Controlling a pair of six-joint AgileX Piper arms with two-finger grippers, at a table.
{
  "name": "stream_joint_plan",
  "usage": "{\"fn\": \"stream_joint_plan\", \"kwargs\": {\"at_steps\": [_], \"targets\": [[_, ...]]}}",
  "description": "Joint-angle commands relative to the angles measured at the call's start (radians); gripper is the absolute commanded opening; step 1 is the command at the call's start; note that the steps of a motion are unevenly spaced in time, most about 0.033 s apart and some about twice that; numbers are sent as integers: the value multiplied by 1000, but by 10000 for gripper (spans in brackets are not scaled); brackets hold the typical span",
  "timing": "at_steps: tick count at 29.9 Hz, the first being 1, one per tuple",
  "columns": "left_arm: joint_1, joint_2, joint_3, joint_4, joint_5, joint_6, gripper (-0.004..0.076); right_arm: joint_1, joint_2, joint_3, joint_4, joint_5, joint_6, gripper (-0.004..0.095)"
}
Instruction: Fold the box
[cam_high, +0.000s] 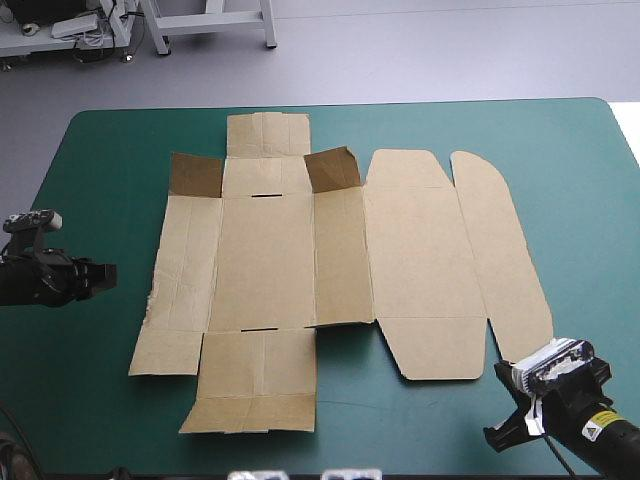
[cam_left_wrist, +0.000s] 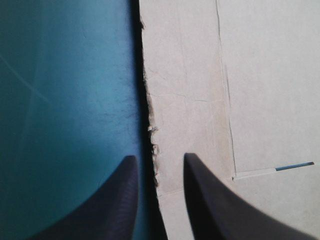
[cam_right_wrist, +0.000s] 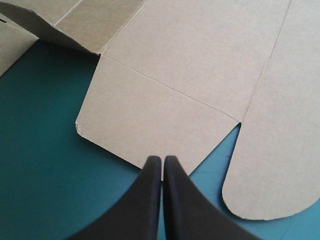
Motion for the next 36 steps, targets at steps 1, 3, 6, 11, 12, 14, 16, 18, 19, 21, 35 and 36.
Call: {"fn": "stream_joint_plan", "kwargs": {"at_steps": [1, 3, 6, 11, 12, 14, 16, 18, 19, 21, 35, 36], "targets": [[1, 60, -30, -82, 9, -9, 393, 4, 6, -27, 23, -46, -11, 0], [1, 109, -30, -107, 9, -9, 459, 4, 6, -27, 23, -46, -11, 0], [1, 178, -30, -133, -11, -9, 496, 4, 6, -27, 23, -46, -11, 0], [-1, 302, -30, -162, 35, -2, 496, 4, 6, -27, 23, -46, -11, 0], [-1, 319, -30, -176, 36, 3, 496, 4, 6, -27, 23, -46, -11, 0], [-1, 358, -30, -202, 36, 17, 496, 4, 6, -27, 23, -46, -11, 0], [-1, 392, -30, -227, 47, 30, 496, 4, 6, -27, 23, -46, -11, 0], [-4, 424, -30, -244, 67, 42, 496, 4, 6, -27, 23, -46, -11, 0], [-6, 435, -30, -250, 81, 54, 496, 4, 6, -27, 23, -46, -11, 0], [-17, 457, -30, -268, 103, 58, 496, 4, 6, -27, 23, -46, -11, 0], [-196, 468, -30, -263, 145, 110, 491, 4, 6, -27, 23, -53, -11, 0], [-198, 468, -30, -263, 145, 110, 478, 4, 6, -27, 23, -53, -11, 0]]}}
